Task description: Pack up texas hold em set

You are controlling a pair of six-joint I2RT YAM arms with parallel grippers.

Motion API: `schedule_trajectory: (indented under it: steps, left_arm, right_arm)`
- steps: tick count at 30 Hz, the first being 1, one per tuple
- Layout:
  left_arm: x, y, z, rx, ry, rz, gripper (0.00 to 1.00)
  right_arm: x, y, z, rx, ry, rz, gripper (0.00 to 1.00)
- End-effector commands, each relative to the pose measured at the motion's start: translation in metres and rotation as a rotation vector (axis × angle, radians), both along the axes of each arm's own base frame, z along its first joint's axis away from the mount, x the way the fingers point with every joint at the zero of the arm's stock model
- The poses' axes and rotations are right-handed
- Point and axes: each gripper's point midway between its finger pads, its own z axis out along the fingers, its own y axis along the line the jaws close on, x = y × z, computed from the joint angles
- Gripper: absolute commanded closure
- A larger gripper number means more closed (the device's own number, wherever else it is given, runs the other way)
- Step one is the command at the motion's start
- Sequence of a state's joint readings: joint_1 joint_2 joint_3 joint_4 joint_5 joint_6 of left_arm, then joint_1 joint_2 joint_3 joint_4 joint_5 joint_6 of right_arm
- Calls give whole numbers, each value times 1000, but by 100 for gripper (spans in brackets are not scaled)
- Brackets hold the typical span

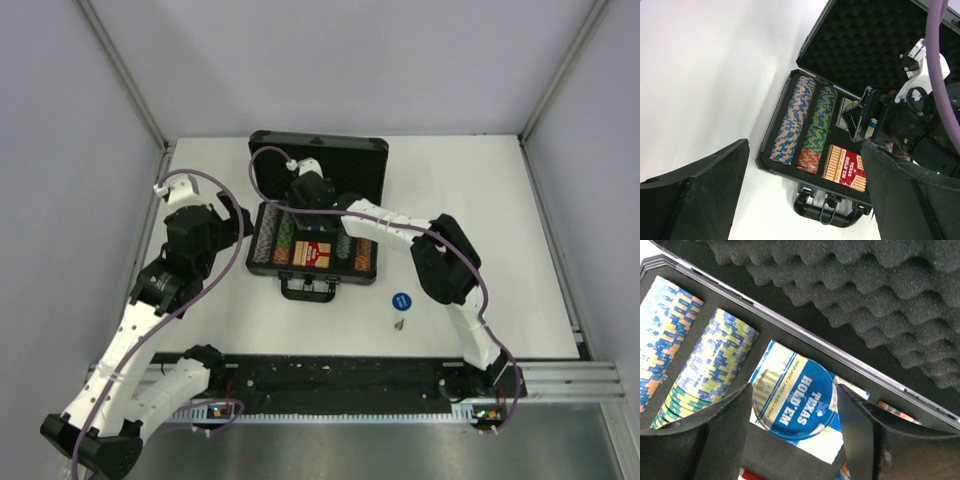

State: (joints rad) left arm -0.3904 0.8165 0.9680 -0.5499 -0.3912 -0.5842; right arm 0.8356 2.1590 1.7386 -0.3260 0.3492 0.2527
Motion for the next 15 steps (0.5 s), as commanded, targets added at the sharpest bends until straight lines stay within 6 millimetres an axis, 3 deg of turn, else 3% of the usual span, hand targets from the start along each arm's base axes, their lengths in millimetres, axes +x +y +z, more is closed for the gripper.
schedule_trajectory:
  steps: [1, 3, 6, 10, 15]
  left_arm:
    - [6, 3, 8, 2, -33, 18, 2]
    - [6, 2, 7, -4, -28, 16, 2]
    - [6, 0, 6, -12, -26, 11, 2]
    - [7, 0, 10, -16, -35, 14, 1]
    - [8, 2, 17, -18, -56, 18, 2]
  right_arm:
    - [10, 3, 6, -10, -34, -23, 30]
    - [11, -2, 19, -4, -42, -59, 20]
    - [9, -5, 53, 37, -79, -69, 9]
    - [1, -12, 94, 85, -107, -72, 7]
    - [-26, -41, 120, 93, -79, -96, 7]
